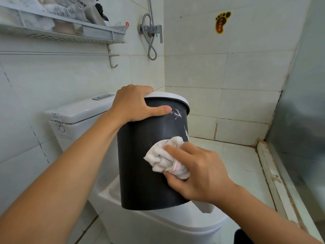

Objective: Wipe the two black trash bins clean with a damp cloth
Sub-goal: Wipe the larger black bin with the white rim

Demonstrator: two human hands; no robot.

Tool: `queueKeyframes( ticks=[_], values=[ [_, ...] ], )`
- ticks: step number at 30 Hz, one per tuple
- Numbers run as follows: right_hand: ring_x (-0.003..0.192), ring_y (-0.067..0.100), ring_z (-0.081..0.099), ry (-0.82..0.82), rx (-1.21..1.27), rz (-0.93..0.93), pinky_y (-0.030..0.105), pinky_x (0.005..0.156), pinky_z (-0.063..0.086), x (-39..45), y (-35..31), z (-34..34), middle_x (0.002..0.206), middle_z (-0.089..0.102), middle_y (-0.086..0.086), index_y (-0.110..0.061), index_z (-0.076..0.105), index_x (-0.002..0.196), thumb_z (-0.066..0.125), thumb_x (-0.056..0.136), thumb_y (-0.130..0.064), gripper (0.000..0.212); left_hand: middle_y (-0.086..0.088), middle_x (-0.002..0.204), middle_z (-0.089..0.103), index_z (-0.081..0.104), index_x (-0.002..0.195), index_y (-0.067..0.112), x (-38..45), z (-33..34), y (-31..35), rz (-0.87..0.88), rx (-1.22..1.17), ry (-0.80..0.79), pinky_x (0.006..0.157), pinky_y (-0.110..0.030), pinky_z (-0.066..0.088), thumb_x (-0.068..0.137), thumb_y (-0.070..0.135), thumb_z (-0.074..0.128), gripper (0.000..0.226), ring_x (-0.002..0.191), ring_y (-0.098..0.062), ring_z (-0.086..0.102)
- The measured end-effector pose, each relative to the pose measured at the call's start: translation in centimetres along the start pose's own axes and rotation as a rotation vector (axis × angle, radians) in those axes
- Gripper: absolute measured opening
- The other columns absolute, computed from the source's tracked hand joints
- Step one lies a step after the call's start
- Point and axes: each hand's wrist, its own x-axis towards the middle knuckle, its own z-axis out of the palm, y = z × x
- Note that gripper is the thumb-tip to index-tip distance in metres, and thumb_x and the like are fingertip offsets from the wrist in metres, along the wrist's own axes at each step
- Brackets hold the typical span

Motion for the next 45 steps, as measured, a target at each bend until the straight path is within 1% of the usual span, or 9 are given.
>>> queueKeyframes(
  ticks=[4, 9, 14, 21, 28, 32, 35, 41, 45],
  values=[
    [0.065, 0.013, 0.056, 0.068, 0.092, 0.231, 0.026, 0.051, 0.046, 1.8, 0.9, -0.2, 0.085, 0.057, -0.014, -0.041, 0.064, 0.123, 0.063, 0.085, -0.06, 0.043, 0.0, 0.056, 0.042, 0.037, 0.066, 0.015, -0.4, -0.2, -1.0, 0.07, -0.089, 0.018, 0.059, -0.036, 0.031, 0.074, 0.068, 0.041, 0.054, 0.06, -0.026, 0.042],
    [0.07, 0.011, 0.058, 0.106, 0.117, 0.31, 0.033, 0.055, 0.051, 4.5, 0.8, -0.6, 0.087, 0.057, -0.015, -0.046, 0.06, 0.127, 0.058, 0.087, -0.064, 0.045, 0.001, 0.053, 0.035, 0.028, 0.064, 0.021, -0.9, -0.5, -0.6, 0.151, -0.14, 0.045, 0.057, -0.039, 0.029, 0.084, 0.053, 0.036, 0.038, 0.056, -0.024, 0.033],
    [0.08, 0.009, 0.061, 0.096, 0.155, 0.339, 0.031, 0.063, 0.051, 5.9, 1.4, -1.3, 0.09, 0.063, -0.015, -0.048, 0.061, 0.125, 0.056, 0.087, -0.068, 0.043, 0.003, 0.049, 0.032, 0.026, 0.063, 0.028, -1.1, -0.4, 0.0, 0.208, -0.129, 0.085, 0.053, -0.034, 0.025, 0.086, 0.053, 0.038, 0.036, 0.05, -0.02, 0.033],
    [0.083, 0.007, 0.067, 0.093, 0.273, 0.685, 0.04, 0.079, 0.057, 6.3, 5.0, -2.0, 0.085, 0.071, -0.019, -0.042, 0.066, 0.106, 0.066, 0.088, -0.057, 0.024, 0.004, 0.052, 0.039, 0.03, 0.066, 0.024, -1.1, -0.4, 0.8, 0.163, -0.023, 0.047, 0.055, -0.031, 0.028, 0.07, 0.078, 0.047, 0.057, 0.052, -0.013, 0.042],
    [0.1, 0.014, 0.063, 0.076, 0.285, 0.608, 0.037, 0.078, 0.051, 5.7, 4.4, -1.1, 0.11, 0.067, -0.014, -0.047, 0.047, 0.135, 0.058, 0.093, -0.057, 0.044, 0.004, 0.06, 0.052, 0.041, 0.069, 0.022, -0.7, -1.4, 1.1, 0.122, -0.054, -0.098, 0.06, -0.035, 0.034, 0.049, 0.086, 0.059, 0.069, 0.063, -0.021, 0.053],
    [0.097, 0.014, 0.059, 0.097, 0.307, 0.616, 0.038, 0.074, 0.05, 5.5, 4.3, -0.6, 0.104, 0.064, -0.007, -0.052, 0.045, 0.131, 0.046, 0.095, -0.069, 0.04, 0.005, 0.066, 0.057, 0.043, 0.071, 0.023, -0.7, -1.8, 1.8, 0.126, -0.087, -0.163, 0.06, -0.034, 0.034, 0.045, 0.084, 0.062, 0.069, 0.068, -0.02, 0.056],
    [0.085, 0.013, 0.055, 0.183, 0.189, 0.61, 0.033, 0.067, 0.041, 5.3, 3.7, -0.3, 0.101, 0.06, -0.009, -0.045, 0.049, 0.135, 0.05, 0.098, -0.062, 0.04, 0.005, 0.064, 0.056, 0.044, 0.071, 0.022, -0.5, -1.6, 2.4, 0.115, -0.072, -0.161, 0.061, -0.035, 0.036, 0.044, 0.084, 0.063, 0.07, 0.067, -0.02, 0.055],
    [0.071, 0.016, 0.06, 0.248, 0.06, 0.326, 0.033, 0.053, 0.049, 5.3, 2.2, -1.2, 0.09, 0.06, -0.011, -0.042, 0.061, 0.121, 0.061, 0.091, -0.056, 0.033, 0.002, 0.064, 0.056, 0.046, 0.072, 0.02, -0.6, -1.7, 2.7, 0.131, -0.074, -0.166, 0.061, -0.036, 0.038, 0.045, 0.085, 0.065, 0.073, 0.067, -0.022, 0.057],
    [0.078, 0.017, 0.064, 0.193, 0.086, 0.523, 0.034, 0.063, 0.05, 6.0, 4.8, -1.8, 0.087, 0.067, -0.012, -0.042, 0.063, 0.113, 0.062, 0.089, -0.06, 0.03, 0.002, 0.069, 0.06, 0.049, 0.075, 0.019, -0.9, -2.0, 2.7, 0.134, -0.073, -0.193, 0.065, -0.037, 0.042, 0.044, 0.086, 0.062, 0.075, 0.07, -0.023, 0.058]
  ],
)
